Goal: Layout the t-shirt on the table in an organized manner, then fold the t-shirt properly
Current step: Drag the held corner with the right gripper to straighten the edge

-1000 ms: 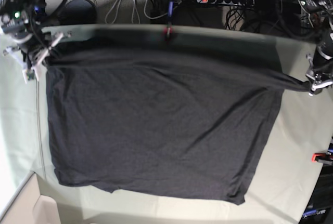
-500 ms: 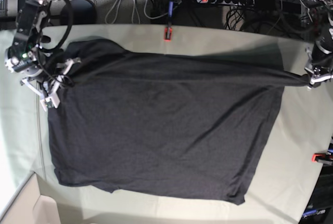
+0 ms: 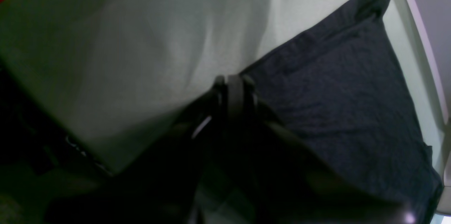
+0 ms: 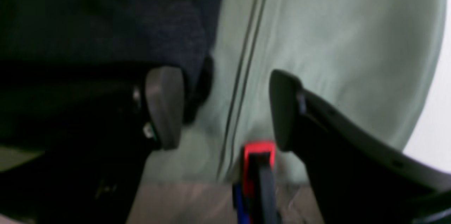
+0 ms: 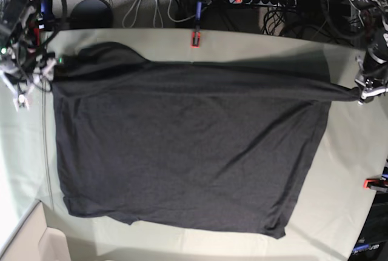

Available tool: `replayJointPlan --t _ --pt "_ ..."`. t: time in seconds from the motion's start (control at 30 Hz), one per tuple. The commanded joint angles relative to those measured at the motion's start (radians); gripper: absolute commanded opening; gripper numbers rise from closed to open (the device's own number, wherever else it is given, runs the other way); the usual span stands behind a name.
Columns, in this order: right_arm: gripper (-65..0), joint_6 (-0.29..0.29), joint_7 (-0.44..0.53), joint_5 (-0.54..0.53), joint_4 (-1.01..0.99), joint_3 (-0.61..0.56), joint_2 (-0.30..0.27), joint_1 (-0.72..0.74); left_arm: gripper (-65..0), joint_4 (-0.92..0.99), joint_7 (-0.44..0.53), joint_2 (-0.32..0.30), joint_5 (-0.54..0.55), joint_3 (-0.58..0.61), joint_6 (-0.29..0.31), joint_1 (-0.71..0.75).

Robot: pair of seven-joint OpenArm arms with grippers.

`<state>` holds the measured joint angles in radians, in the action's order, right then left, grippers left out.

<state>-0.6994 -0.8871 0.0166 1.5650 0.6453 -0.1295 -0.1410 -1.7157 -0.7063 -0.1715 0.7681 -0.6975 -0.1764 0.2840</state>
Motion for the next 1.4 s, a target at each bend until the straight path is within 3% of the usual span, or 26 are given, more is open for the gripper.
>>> replayJointPlan --t 0.0,0.3,0.57,0.9,1.13,1.37 --pt "-26.5 0.001 0.018 -0.011 0.018 0.003 -0.009 -0.009 -65.0 -0.017 0.017 -0.015 0.004 -0.003 0.004 -0.007" --pt "-26.4 0.001 0.021 -0.013 0.053 0.001 0.063 -0.038 -65.0 -0.016 0.017 -0.015 0.004 -0.003 0.004 -0.010" --pt "-26.4 0.001 0.021 -0.013 0.084 0.000 0.092 -0.064 -65.0 -0.016 0.017 -0.015 0.004 -0.003 0.004 -0.010" --pt "-26.5 0.001 0.021 -0.010 0.071 0.001 0.066 0.011 -65.0 0.003 0.020 -0.015 0.003 -0.003 0.004 -0.010" --pt "-26.5 0.001 0.015 -0.008 -0.036 0.001 0.027 0.160 -65.0 0.013 0.018 -0.015 0.003 -0.003 0.004 -0.010" --pt "-26.4 0.001 0.012 -0.008 0.102 0.008 0.017 0.133 -65.0 0.013 0.020 -0.015 0.003 -0.004 0.004 -0.006"
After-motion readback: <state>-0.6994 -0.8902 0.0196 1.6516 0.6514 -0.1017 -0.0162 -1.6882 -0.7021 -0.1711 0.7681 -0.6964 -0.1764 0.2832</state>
